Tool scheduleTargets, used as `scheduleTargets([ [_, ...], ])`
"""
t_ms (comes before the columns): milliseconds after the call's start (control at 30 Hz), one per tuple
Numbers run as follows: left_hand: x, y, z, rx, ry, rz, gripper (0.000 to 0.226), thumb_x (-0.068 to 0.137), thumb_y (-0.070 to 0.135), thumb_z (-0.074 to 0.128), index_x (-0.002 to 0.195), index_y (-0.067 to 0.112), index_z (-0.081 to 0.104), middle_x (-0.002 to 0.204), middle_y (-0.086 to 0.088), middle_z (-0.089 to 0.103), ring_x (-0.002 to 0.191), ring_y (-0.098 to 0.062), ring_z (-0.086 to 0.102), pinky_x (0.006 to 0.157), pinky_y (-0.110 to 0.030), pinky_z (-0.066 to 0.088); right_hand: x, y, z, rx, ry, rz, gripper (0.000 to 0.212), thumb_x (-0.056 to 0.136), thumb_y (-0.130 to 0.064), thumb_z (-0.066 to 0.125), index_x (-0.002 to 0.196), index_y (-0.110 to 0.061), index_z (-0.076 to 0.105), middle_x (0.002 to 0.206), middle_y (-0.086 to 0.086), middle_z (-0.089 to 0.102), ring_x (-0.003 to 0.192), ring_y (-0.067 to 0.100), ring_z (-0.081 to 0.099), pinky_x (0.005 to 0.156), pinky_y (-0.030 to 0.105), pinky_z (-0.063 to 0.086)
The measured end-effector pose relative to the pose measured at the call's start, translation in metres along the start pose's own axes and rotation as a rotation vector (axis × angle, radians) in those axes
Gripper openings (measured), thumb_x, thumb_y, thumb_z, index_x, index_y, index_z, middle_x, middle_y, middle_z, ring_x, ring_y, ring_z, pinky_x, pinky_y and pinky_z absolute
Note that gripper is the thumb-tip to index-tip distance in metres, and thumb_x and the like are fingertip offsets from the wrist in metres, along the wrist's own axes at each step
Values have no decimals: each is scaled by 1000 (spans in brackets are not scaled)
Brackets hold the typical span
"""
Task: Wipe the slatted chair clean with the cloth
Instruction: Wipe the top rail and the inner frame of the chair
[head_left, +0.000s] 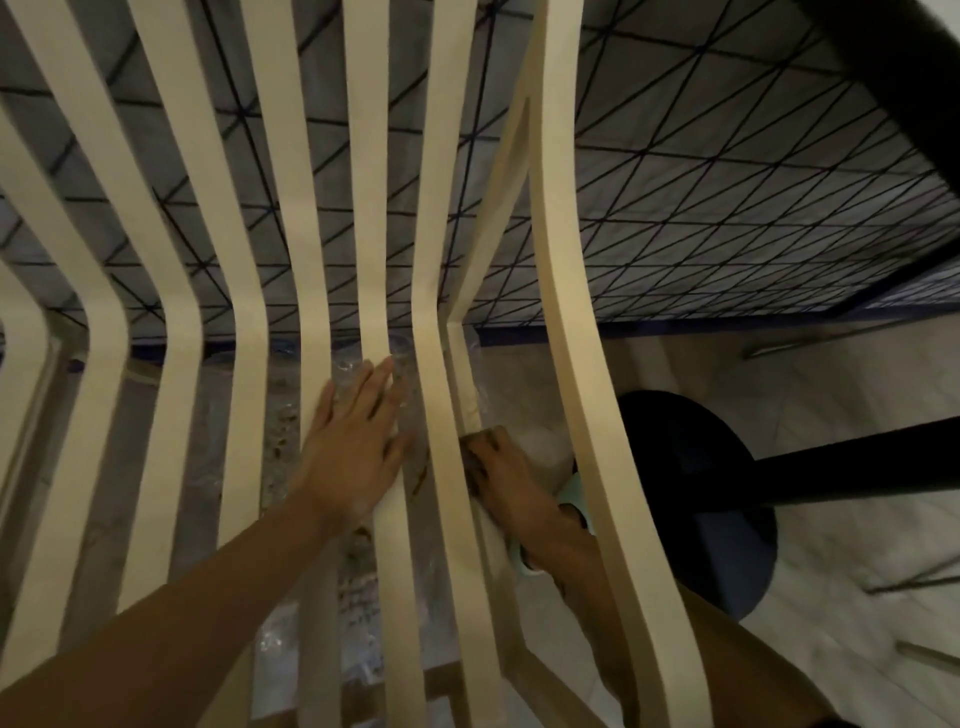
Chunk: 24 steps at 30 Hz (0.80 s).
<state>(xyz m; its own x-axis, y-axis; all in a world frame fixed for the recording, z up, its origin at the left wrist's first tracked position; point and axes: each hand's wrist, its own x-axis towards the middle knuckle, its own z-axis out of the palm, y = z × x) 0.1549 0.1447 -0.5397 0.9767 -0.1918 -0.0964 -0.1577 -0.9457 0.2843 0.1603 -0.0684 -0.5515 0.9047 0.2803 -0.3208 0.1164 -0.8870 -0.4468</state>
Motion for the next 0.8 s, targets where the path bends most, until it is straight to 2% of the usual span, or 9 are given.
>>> scheduleTargets([
  [100, 4, 0, -4, 7, 13, -5, 65, 98, 52, 10, 156, 23, 7, 162, 7, -8, 149, -14, -12, 121, -43, -5, 19, 1, -7, 48, 13, -18, 28, 95, -4, 49, 121, -1, 59, 119, 17, 51, 104, 30, 56, 85, 16, 38],
  [233, 2, 2, -6, 6, 12, -2, 64, 99, 51, 10, 156, 22, 5, 163, 5, -8, 149, -14, -13, 122, -45, -1, 49, 2, -16, 88, 103, -50, 27, 93, -6, 53, 117, -4, 63, 114, 15, 60, 101, 26, 60, 89, 23, 45],
  [300, 3, 2, -6, 1, 9, -5, 64, 98, 50, 11, 156, 22, 7, 163, 5, -6, 149, -15, -11, 122, -46, 1, 71, 0, -20, 97, 90, 4, 24, 95, -5, 50, 114, 7, 60, 108, 22, 61, 96, 22, 62, 87, 25, 47],
  [367, 2, 5, -7, -4, 2, -9, 65, 98, 50, 11, 156, 22, 9, 163, 5, -4, 150, -15, -10, 122, -46, 3, 95, 0, -25, 160, 67, 67, 23, 96, 3, 44, 108, 19, 54, 98, 31, 58, 79, 14, 62, 73, 21, 48],
  [400, 2, 6, -8, -2, -1, -6, 65, 98, 50, 11, 156, 22, 10, 163, 5, -4, 150, -15, -10, 122, -46, 2, 107, -1, -27, 174, 69, 91, 21, 94, 2, 46, 106, 17, 55, 96, 34, 59, 75, 18, 62, 70, 23, 48],
  [533, 4, 4, -9, 9, -11, -2, 64, 98, 50, 10, 156, 23, 8, 163, 7, -11, 148, -13, -18, 122, -45, -1, 142, -7, -41, 252, 72, 203, 29, 90, -13, 61, 118, -6, 58, 114, 18, 60, 104, 31, 57, 78, 22, 35],
  [600, 5, 4, -9, 6, -12, -1, 63, 99, 50, 12, 156, 24, 9, 162, 8, -14, 148, -13, -19, 121, -45, -1, 159, -3, -47, 382, 49, 277, 13, 90, -14, 63, 97, -22, 54, 99, 7, 54, 84, 17, 54, 67, 16, 34],
  [667, 5, 5, -10, -8, -21, 0, 63, 99, 51, 13, 156, 24, 10, 162, 8, -14, 148, -13, -18, 122, -45, -1, 173, 5, -43, 485, 49, 342, 29, 90, -18, 64, 75, -30, 42, 82, -6, 48, 67, 2, 42, 61, 15, 37],
  [800, 7, 7, -12, 11, -36, -6, 63, 98, 50, 12, 156, 24, 10, 162, 7, -14, 147, -12, -20, 121, -44, -3, 174, 9, -39, 696, -5, 437, 25, 94, -21, 61, 71, -22, 51, 63, -3, 57, 57, 9, 49, 42, 12, 42],
])
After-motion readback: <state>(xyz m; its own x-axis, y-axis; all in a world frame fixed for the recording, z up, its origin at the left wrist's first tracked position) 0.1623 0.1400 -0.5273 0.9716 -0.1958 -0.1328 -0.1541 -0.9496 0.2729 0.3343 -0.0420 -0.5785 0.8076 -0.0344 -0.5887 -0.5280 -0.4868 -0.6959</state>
